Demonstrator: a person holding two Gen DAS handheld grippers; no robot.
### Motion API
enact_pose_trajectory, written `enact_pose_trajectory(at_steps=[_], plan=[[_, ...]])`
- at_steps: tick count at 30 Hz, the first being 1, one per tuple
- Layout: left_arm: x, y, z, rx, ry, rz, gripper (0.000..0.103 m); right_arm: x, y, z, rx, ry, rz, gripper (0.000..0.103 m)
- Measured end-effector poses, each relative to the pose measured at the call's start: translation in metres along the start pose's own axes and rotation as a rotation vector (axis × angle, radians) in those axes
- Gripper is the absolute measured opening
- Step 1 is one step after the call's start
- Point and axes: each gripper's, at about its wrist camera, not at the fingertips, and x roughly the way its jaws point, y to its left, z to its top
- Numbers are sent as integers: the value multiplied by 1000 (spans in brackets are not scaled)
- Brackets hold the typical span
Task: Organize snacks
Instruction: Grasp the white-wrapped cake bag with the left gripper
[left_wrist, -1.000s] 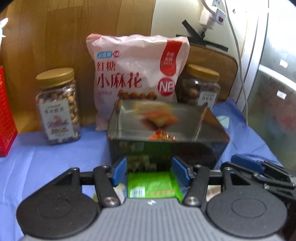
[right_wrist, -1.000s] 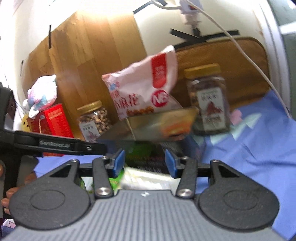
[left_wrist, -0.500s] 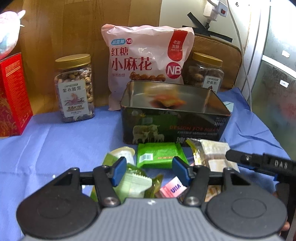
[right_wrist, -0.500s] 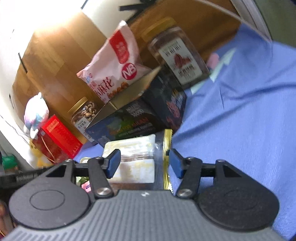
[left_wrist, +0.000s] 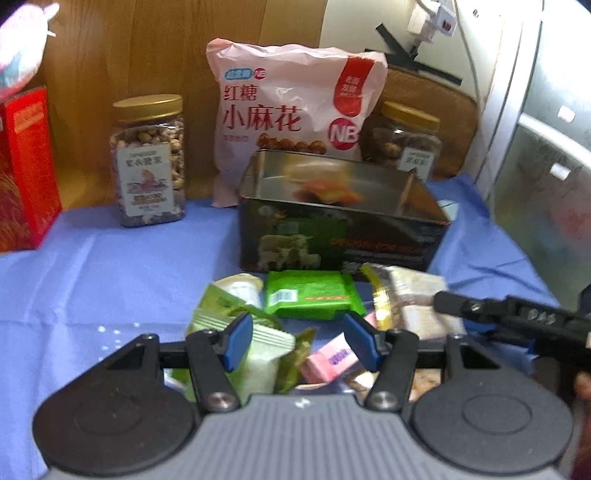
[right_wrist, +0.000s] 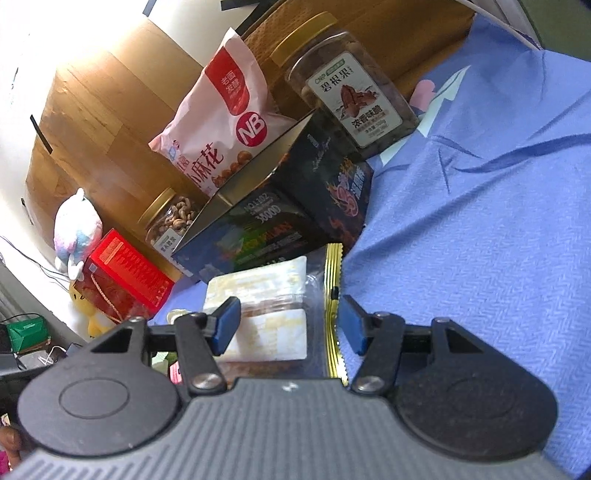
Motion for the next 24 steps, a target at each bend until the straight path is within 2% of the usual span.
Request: enact_pose_trajectory(at_steps=[8,15,20,24], plan=[[10,-12,5,-12,20,-90,60,2,-1,2,-3,8,16,62],[32,-40,1,63,59,-119,62,1,-3,3,23,20,56,63],[45,-42,-2,72,65,-143,57,1,2,2,-4,47,106,75],[46,-20,0,-17,79,-213,58,-1,5,2,-22,69,144,85]])
